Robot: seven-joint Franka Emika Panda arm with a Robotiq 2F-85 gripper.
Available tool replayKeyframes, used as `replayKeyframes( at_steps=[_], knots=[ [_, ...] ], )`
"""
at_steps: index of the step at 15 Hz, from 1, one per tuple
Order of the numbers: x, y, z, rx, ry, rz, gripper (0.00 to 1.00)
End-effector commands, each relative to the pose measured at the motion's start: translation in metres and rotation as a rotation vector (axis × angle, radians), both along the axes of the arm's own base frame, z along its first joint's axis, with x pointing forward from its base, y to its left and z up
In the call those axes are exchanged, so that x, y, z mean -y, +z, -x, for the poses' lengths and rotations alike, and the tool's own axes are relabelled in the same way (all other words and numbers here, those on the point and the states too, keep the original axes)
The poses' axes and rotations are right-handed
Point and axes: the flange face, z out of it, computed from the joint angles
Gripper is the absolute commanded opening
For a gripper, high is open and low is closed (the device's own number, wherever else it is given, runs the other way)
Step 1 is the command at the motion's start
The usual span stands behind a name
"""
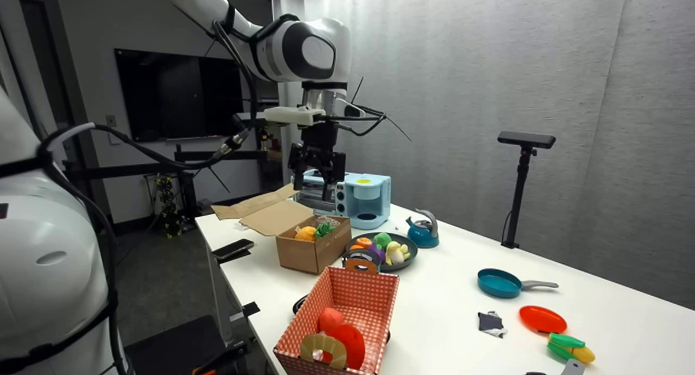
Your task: Remove the lid from the blue pot.
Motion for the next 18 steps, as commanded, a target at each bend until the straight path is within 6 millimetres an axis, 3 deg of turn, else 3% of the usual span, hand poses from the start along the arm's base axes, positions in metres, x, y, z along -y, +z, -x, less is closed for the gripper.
replayKeyframes(
  at_steps=[1,3,8,18],
  knots=[
    [-0.036,0.004,-0.051,-0.005,-0.001,-0.018,1.00],
    [-0.044,0.010,-0.069,0.011,0.008,-0.011,1.00],
    [-0.084,0.008,-0.136,0.025,0.023,-0.005,1.00],
    [-0.132,-0.036,-0.240,0.060,-0.130,-0.004,1.00]
  ],
)
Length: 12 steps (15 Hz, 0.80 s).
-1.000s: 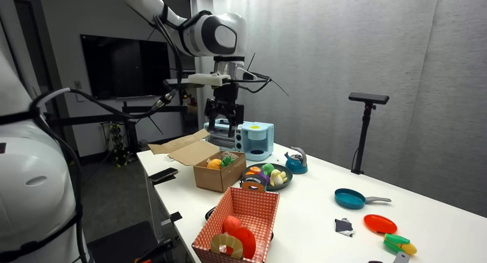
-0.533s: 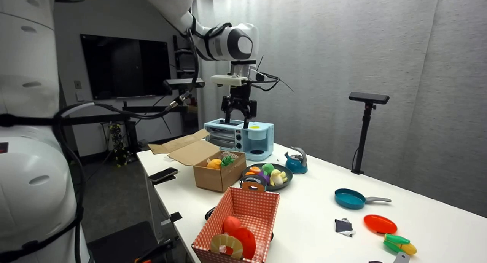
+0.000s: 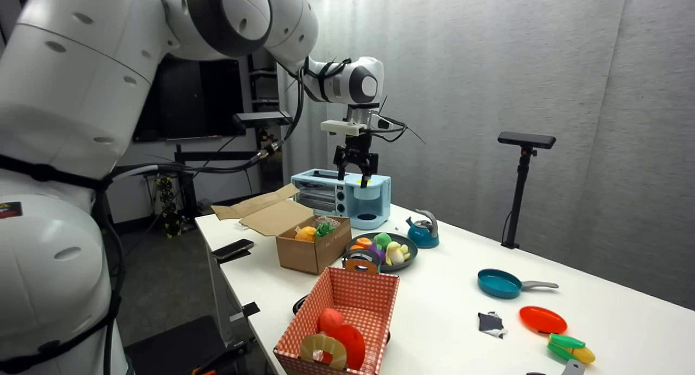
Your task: Remove the lid from the blue pot.
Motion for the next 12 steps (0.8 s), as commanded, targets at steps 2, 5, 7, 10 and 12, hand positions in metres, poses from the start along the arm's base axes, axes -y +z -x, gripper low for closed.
replayKeyframes(
  at_steps=[2,5,7,10,12],
  knots=[
    [-0.018,-0.010,-0.056,0.086,-0.173,0.014,1.00],
    [-0.025,-0.020,-0.084,0.157,-0.308,0.005,1.00],
    [-0.049,-0.031,-0.091,0.178,-0.389,-0.008,1.00],
    [-0.042,-0.036,-0.082,0.147,-0.348,-0.018,1.00],
    [-0.045,-0.041,-0.080,0.140,-0.342,-0.014,1.00]
  ],
)
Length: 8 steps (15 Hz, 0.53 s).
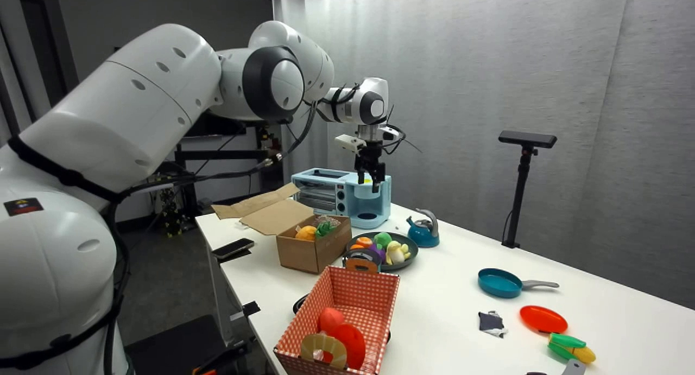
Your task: Remove the lid from the blue pot.
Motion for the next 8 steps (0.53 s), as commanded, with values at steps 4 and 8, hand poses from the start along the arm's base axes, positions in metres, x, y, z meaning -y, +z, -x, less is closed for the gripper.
replayKeyframes(
  at_steps=[4,8],
  knots=[
    [0.009,0.004,-0.003,0.005,-0.008,-0.001,1.00],
    [0.082,0.010,-0.031,0.020,-0.138,0.005,1.00]
  ],
)
